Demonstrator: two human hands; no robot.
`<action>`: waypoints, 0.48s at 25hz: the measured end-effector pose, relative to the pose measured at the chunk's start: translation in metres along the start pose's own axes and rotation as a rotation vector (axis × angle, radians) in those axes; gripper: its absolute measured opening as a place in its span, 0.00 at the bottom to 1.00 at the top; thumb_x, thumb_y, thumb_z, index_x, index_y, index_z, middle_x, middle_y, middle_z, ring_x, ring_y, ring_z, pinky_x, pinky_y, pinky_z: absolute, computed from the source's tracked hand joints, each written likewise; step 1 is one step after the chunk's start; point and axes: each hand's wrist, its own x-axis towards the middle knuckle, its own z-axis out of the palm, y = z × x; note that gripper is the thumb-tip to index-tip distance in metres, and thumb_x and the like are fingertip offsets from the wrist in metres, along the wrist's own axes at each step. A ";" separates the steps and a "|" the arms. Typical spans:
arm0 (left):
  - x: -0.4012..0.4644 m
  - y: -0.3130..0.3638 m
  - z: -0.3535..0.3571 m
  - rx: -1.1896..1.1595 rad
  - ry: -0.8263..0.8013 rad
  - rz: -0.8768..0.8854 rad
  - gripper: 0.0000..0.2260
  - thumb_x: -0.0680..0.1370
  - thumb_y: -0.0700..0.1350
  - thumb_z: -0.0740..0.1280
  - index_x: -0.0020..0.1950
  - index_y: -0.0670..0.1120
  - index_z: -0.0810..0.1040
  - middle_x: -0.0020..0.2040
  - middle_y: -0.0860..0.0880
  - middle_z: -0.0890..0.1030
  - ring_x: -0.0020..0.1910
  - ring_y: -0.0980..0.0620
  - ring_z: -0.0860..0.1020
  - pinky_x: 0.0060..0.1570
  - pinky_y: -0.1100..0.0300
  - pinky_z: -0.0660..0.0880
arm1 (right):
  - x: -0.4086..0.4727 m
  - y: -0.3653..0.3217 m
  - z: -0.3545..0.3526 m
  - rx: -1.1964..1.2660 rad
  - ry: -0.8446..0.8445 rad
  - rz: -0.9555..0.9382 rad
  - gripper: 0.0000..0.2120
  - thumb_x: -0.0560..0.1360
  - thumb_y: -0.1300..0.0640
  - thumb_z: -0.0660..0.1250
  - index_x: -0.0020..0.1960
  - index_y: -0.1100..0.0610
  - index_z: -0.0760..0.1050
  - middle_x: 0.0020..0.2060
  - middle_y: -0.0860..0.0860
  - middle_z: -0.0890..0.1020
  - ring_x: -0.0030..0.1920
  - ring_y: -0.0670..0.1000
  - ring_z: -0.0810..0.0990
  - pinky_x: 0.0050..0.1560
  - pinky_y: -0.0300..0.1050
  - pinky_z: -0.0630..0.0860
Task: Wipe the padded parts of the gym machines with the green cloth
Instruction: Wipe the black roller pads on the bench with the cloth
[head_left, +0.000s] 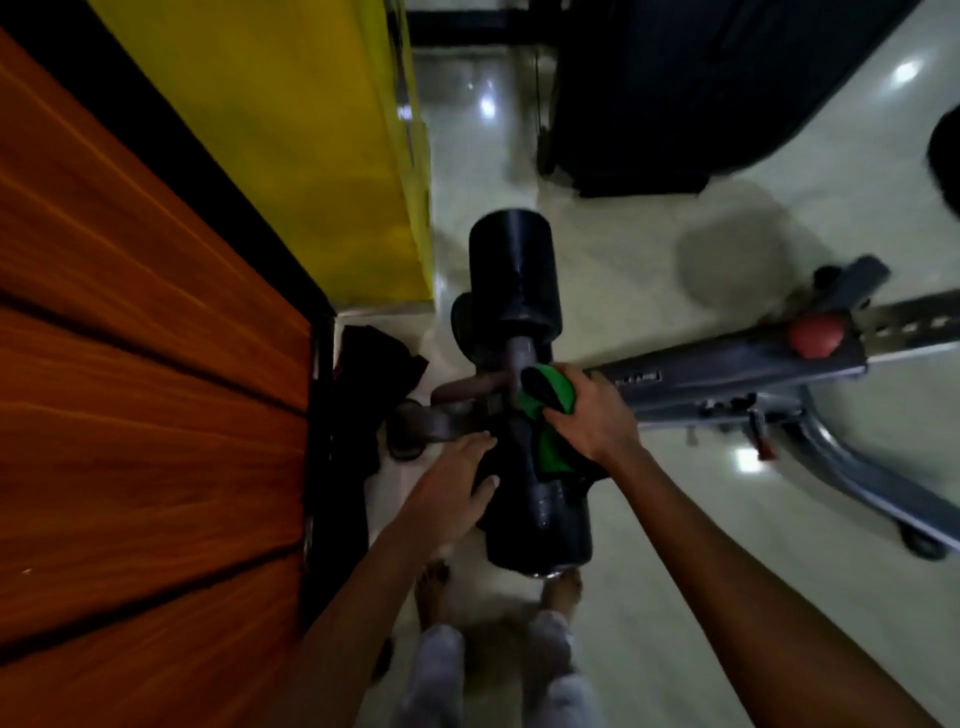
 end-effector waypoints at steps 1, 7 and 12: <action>0.006 -0.011 0.001 0.006 -0.022 0.019 0.23 0.80 0.42 0.62 0.74 0.42 0.62 0.75 0.47 0.62 0.76 0.51 0.57 0.67 0.71 0.49 | -0.001 0.001 0.016 -0.039 -0.001 0.018 0.31 0.72 0.51 0.69 0.73 0.50 0.63 0.60 0.61 0.72 0.61 0.63 0.72 0.57 0.54 0.73; 0.047 -0.039 0.021 0.048 -0.058 0.164 0.32 0.79 0.52 0.64 0.77 0.44 0.54 0.78 0.49 0.53 0.74 0.60 0.50 0.69 0.68 0.51 | -0.022 0.018 0.073 -0.174 0.148 -0.003 0.36 0.74 0.45 0.65 0.77 0.45 0.51 0.63 0.58 0.65 0.60 0.61 0.67 0.55 0.56 0.72; 0.052 -0.048 0.037 0.128 -0.062 0.253 0.36 0.75 0.55 0.64 0.76 0.48 0.48 0.77 0.51 0.50 0.76 0.51 0.52 0.73 0.57 0.55 | -0.073 0.037 0.103 -0.167 0.299 -0.040 0.35 0.68 0.39 0.59 0.73 0.47 0.61 0.54 0.58 0.74 0.48 0.60 0.75 0.41 0.53 0.76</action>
